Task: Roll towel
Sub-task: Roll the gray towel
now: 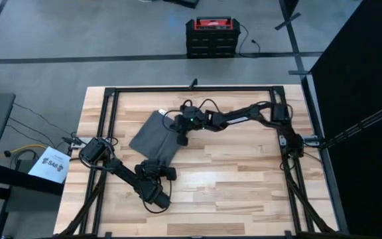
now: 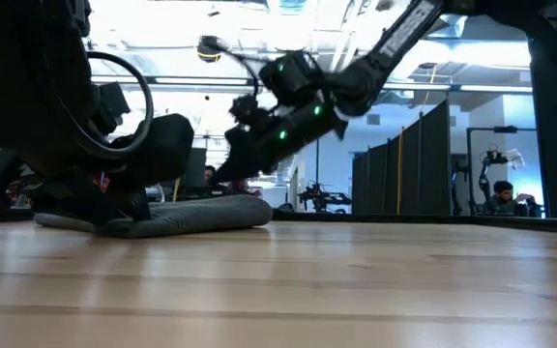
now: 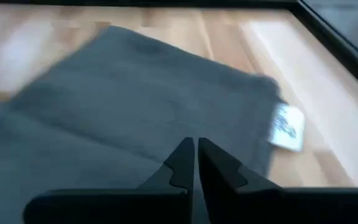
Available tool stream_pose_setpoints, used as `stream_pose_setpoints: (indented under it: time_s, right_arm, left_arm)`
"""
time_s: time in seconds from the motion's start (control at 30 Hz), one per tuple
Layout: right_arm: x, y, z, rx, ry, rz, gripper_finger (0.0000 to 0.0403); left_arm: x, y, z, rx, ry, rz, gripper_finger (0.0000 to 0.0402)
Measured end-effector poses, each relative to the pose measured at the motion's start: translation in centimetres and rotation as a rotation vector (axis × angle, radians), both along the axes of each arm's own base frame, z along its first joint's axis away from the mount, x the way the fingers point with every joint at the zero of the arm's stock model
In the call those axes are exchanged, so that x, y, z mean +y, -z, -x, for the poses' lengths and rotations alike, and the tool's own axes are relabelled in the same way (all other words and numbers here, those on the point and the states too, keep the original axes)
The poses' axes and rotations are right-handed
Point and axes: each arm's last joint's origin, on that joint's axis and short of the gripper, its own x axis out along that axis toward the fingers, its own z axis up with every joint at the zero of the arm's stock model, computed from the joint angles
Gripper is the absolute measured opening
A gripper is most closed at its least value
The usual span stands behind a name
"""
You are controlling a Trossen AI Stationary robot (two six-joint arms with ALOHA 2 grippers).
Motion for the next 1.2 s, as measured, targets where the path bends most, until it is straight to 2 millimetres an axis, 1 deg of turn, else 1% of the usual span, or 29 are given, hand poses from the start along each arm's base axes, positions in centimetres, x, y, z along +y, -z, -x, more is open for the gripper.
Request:
stream_pose_setpoints:
  time_s: [0.13,0.23,0.3,0.37,0.53,0.63,0.7,0.8,0.9,0.97,1.1,1.17,1.2]
  right_arm:
    - [-0.4,2.4,-0.1,0.052,0.131,0.055,0.0001]
    - [0.0,3.2,-0.3,0.059,0.121,0.072,0.0000]
    - [0.0,3.4,-0.4,0.054,0.117,0.078,0.0000]
    - [0.0,3.8,-0.3,0.067,0.115,0.080,0.0000]
    - [-0.2,4.1,-0.3,0.077,0.112,0.091,0.0000]
    - [-0.2,4.1,-0.2,0.082,0.112,0.092,0.0000]
    - [-0.2,4.2,-0.2,0.082,0.112,0.091,0.0000]
    - [-0.2,4.2,-0.2,0.086,0.111,0.091,0.0000]
    - [-0.1,4.2,-0.2,0.089,0.108,0.090,0.0000]
    - [0.0,4.2,-0.2,0.089,0.108,0.090,0.0000]
    - [0.0,4.2,-0.2,0.089,0.107,0.090,0.0000]
    - [0.0,4.2,-0.2,0.089,0.107,0.090,0.0000]
    - [0.0,4.2,-0.2,0.090,0.107,0.090,0.0000]
  left_arm:
    - [-0.4,-0.5,-0.3,0.014,-0.002,0.019,0.0122]
    - [-0.8,-1.1,-0.6,0.029,-0.007,0.036,0.0122]
    - [-1.0,-1.9,-0.8,0.031,-0.008,0.044,0.0122]
    - [-1.1,-3.1,-0.8,0.034,-0.001,0.044,0.0122]
    - [-1.5,-7.6,-0.1,0.036,0.077,0.044,0.0122]
    - [-2.2,-9.3,0.4,-0.016,0.136,0.069,0.0122]
    - [-2.9,-9.3,0.5,-0.045,0.168,0.091,0.0122]
    - [-4.0,-8.8,0.4,-0.059,0.206,0.128,0.0122]
    - [-4.6,-8.4,1.1,0.038,0.230,0.193,0.0122]
    - [-4.9,-8.3,1.8,0.129,0.265,0.197,0.0122]
    - [-5.6,-8.3,2.9,0.302,0.431,0.150,0.0122]
    - [-5.8,-8.3,3.3,0.356,0.517,0.058,0.0122]
    - [-5.9,-8.2,3.4,0.357,0.552,-0.003,0.0122]
